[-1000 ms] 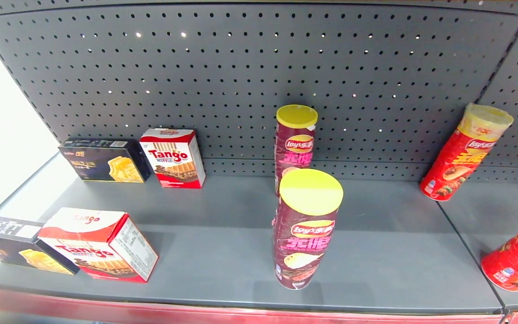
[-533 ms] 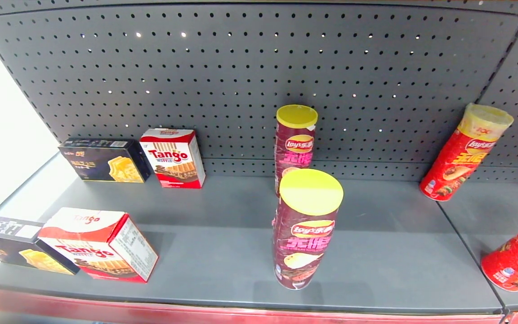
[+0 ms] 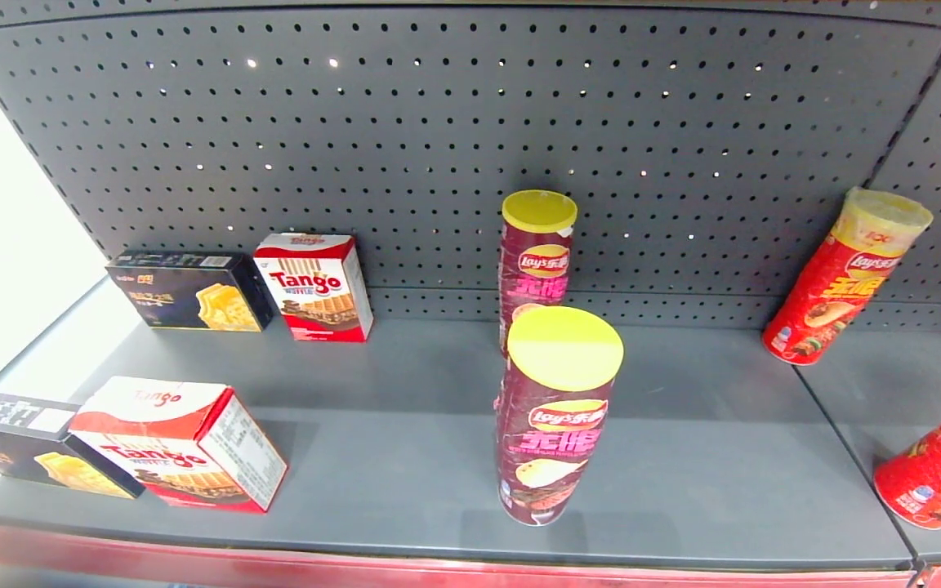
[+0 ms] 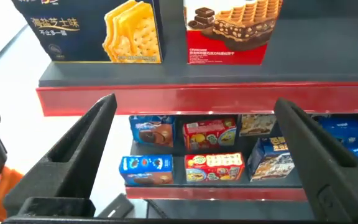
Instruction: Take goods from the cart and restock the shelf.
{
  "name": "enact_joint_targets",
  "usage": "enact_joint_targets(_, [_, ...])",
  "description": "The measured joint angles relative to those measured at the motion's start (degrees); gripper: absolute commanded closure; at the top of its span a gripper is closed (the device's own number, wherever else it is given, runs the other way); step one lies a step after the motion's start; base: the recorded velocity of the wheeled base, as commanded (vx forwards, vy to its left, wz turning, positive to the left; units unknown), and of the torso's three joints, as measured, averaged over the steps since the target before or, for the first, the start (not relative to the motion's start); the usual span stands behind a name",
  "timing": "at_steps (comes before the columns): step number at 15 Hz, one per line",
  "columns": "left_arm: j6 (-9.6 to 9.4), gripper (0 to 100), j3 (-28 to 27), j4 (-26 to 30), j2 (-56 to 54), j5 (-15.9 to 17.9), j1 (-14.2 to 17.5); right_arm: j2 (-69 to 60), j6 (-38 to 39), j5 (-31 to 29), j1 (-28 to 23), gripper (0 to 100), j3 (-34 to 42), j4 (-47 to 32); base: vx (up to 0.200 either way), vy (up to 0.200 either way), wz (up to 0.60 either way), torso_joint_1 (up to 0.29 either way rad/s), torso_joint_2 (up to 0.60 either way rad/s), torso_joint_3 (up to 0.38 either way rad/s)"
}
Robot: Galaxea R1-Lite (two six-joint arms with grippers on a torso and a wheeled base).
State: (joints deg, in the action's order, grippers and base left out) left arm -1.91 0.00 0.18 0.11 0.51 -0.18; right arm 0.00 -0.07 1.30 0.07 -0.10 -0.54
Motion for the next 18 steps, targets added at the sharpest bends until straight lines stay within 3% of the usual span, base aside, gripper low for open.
enact_joint_targets(8, [0.17,0,0.00,-0.05,0.00,-0.07,0.00,0.00,0.00,-0.02,0.02,0,0.02,0.00,0.000,0.000,0.00,0.000,0.00,0.000])
enact_joint_targets(12, [1.78,0,0.00,-0.09,0.00,0.02,0.00,0.00,-0.02,-0.02,0.02,0,0.00,0.00,0.000,0.000,0.00,0.000,0.00,0.000])
enact_joint_targets(18, [1.51,0,0.00,-0.09,0.00,0.11,0.00,0.00,0.00,-0.11,-0.05,0,0.00,0.02,-0.033,0.000,0.00,0.001,0.00,0.000])
